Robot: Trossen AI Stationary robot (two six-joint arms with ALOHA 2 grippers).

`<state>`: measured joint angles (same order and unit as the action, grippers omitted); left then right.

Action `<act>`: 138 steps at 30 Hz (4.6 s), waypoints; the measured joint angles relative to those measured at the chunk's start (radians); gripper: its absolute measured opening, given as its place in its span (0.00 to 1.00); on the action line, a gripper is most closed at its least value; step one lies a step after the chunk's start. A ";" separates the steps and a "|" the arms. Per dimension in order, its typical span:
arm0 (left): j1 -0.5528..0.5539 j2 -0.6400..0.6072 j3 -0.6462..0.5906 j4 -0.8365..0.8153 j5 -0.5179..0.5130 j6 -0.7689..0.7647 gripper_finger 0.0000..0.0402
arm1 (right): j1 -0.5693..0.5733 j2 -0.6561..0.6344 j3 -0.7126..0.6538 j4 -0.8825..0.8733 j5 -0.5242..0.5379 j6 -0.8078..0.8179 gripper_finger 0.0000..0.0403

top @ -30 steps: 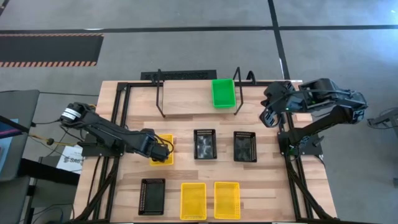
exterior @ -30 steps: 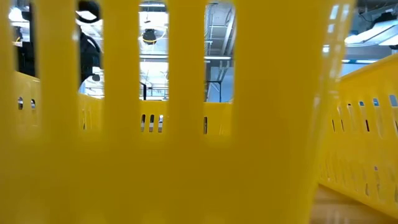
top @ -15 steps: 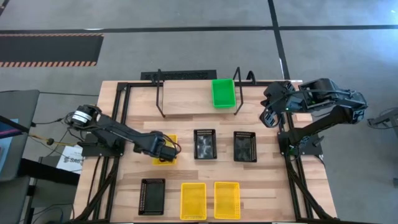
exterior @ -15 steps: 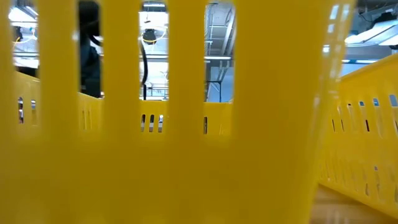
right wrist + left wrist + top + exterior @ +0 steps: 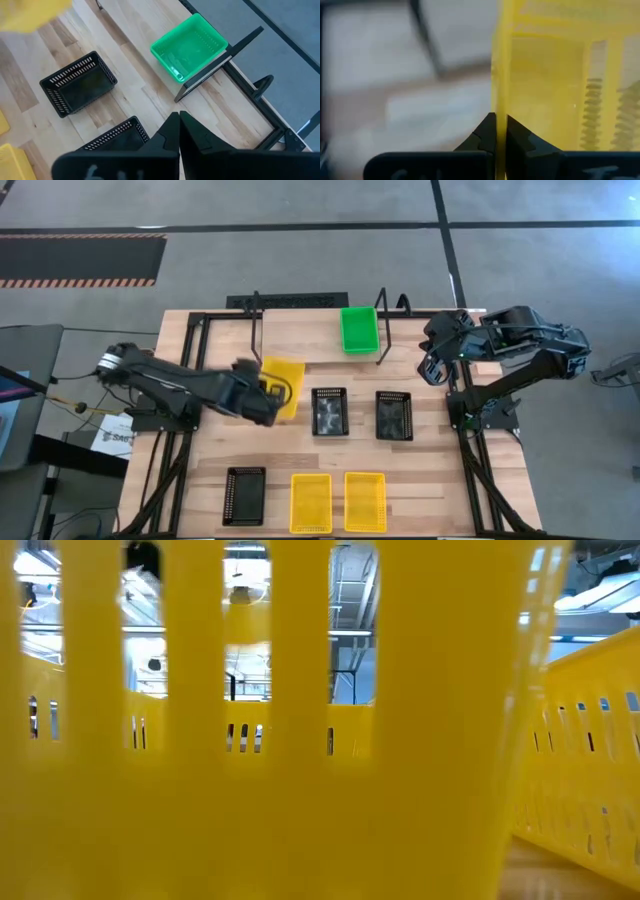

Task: Stack baskets on shelf by color
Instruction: Put the top yellow bin on the shelf

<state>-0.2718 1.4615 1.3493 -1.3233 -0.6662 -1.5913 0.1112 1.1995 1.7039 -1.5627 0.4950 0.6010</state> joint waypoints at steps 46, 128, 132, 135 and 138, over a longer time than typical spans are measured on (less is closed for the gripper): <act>0.670 0.262 0.128 0.482 0.360 0.673 0.00 | 0.000 0.000 0.000 0.042 0.002 0.000 0.04; 0.752 0.450 0.227 0.663 0.499 0.760 0.27 | 0.000 0.000 0.000 0.045 -0.055 -0.008 0.04; 0.746 0.445 0.226 0.648 0.497 0.791 0.29 | 0.000 0.000 0.000 0.045 -0.055 -0.008 0.04; 0.739 0.409 0.226 0.645 0.498 0.821 0.29 | 0.000 0.000 0.000 0.044 -0.055 -0.009 0.04; 0.723 0.337 0.226 0.640 0.489 0.843 0.29 | 0.000 0.000 0.000 0.045 -0.054 -0.023 0.03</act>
<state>0.4512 1.7984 1.5757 -0.6832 -0.1772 -0.7485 0.1116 1.1995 1.7039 -1.5181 0.4408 0.5779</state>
